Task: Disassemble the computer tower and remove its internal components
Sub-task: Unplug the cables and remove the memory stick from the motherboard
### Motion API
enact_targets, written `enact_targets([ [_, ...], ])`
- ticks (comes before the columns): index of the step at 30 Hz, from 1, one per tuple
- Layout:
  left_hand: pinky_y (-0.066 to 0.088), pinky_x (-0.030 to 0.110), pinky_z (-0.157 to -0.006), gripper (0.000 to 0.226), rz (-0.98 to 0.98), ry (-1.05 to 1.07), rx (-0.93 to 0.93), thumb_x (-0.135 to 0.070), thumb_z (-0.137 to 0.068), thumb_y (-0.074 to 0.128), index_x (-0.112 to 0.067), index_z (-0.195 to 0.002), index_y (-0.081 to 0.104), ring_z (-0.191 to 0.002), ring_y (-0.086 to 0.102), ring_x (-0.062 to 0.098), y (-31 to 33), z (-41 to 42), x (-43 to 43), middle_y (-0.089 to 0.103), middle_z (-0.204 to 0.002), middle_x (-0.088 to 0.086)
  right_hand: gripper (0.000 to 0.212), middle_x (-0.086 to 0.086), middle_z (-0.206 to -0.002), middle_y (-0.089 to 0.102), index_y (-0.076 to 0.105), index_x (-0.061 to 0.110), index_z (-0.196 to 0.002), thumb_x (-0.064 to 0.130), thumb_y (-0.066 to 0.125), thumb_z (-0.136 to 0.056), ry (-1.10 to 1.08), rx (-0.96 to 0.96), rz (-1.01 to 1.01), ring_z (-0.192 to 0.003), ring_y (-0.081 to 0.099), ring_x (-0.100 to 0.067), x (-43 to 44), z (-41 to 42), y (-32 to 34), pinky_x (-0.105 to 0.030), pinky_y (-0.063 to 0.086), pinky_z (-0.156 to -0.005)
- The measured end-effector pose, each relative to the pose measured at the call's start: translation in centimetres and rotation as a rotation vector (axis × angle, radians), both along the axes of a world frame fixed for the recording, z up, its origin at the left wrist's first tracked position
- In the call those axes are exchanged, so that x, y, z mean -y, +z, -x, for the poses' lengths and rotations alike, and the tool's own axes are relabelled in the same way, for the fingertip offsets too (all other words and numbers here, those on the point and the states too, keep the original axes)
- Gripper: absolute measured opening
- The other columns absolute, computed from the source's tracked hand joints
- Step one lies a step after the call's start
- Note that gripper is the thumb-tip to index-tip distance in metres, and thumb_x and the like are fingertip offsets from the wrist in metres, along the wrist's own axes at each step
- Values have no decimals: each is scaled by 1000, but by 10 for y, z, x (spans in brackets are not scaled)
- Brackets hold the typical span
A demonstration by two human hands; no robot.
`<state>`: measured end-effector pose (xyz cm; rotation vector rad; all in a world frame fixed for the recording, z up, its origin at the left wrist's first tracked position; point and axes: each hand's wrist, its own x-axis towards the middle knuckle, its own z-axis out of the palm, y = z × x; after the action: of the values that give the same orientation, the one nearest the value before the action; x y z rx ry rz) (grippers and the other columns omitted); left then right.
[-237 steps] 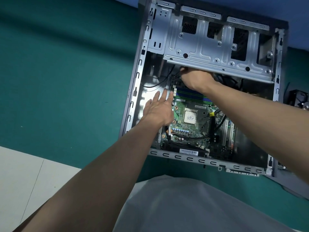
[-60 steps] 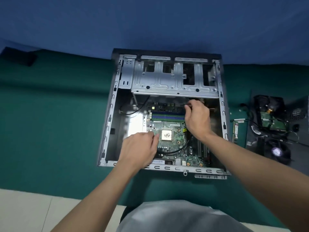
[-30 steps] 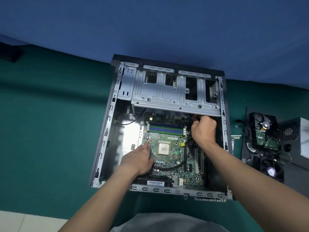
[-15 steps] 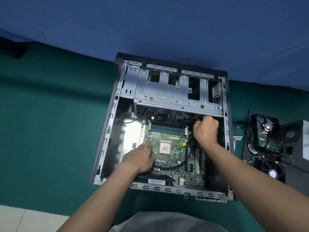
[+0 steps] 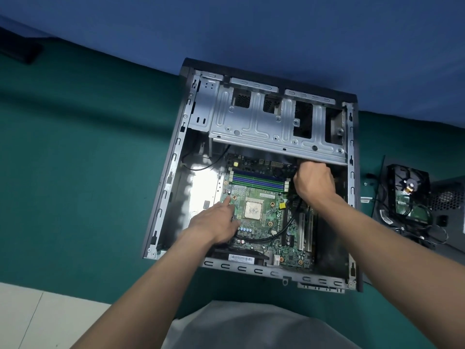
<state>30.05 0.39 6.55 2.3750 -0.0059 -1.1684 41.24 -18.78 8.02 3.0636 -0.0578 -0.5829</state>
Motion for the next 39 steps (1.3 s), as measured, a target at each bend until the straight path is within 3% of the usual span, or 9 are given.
enact_targets([
  [4, 33, 46, -112, 44, 2, 20, -12, -41, -101, 41, -15, -136, 43, -140, 32, 22, -2, -1, 0, -3, -161, -10, 23, -17, -73, 62, 57, -3, -71, -2, 42, -89, 79, -42, 54, -68, 63, -35, -3, -6, 1, -45, 57, -67],
  [10, 28, 46, -114, 42, 26, 41, -8, -39, -101, 40, -9, -130, 45, -142, 28, 27, 2, -2, -2, 0, -161, -7, 21, -21, -89, 61, 57, -3, -85, 5, 39, -94, 97, -81, 42, -83, 60, -37, -3, -13, 2, -47, 54, -80],
  [17, 25, 46, -114, 43, 42, 57, -17, -38, -102, 40, -8, -132, 44, -143, 26, 29, 7, -3, -1, -2, -161, -6, 23, -27, -107, 58, 54, -6, -110, 5, 42, -94, 136, -101, -42, -88, 54, -38, 6, -20, 3, -36, 43, -74],
  [21, 24, 47, -114, 43, 41, 54, -14, -38, -102, 40, -9, -133, 45, -142, 27, 29, 7, -3, -1, 0, -161, -6, 21, -27, -107, 57, 53, -5, -107, 9, 41, -96, 151, -135, -58, -84, 51, -35, 9, -22, 4, -33, 39, -72],
  [26, 26, 44, -113, 43, 49, 58, -8, -37, -102, 40, -8, -133, 45, -140, 32, 28, 10, -3, 0, 1, -161, -6, 13, -19, -88, 51, 50, 0, -94, 10, 42, -94, 115, -97, -38, -75, 46, -31, 8, -21, 3, -34, 39, -69],
  [30, 24, 43, -114, 44, 52, 70, -9, -37, -102, 40, -10, -136, 43, -141, 30, 27, 12, -2, -1, 1, -161, -6, 22, -19, -81, 52, 49, 0, -78, 13, 41, -94, 76, -88, 5, -71, 47, -31, 5, -20, 1, -34, 38, -65],
  [36, 23, 43, -114, 42, 53, 77, -13, -36, -102, 39, -8, -133, 45, -142, 27, 28, 18, -3, -1, 1, -161, -6, 39, -18, -93, 55, 52, 3, -95, 35, 29, -101, 30, -150, 46, -76, 48, -30, 4, -28, -4, -35, 37, -68],
  [39, 22, 41, -115, 43, 54, 78, -6, -36, -103, 39, -10, -137, 43, -143, 25, 27, 20, -3, -1, 1, -161, -6, 37, -23, -101, 60, 51, 1, -85, 28, 32, -101, 68, -205, 60, -77, 47, -30, 7, -32, -6, -34, 36, -68],
])
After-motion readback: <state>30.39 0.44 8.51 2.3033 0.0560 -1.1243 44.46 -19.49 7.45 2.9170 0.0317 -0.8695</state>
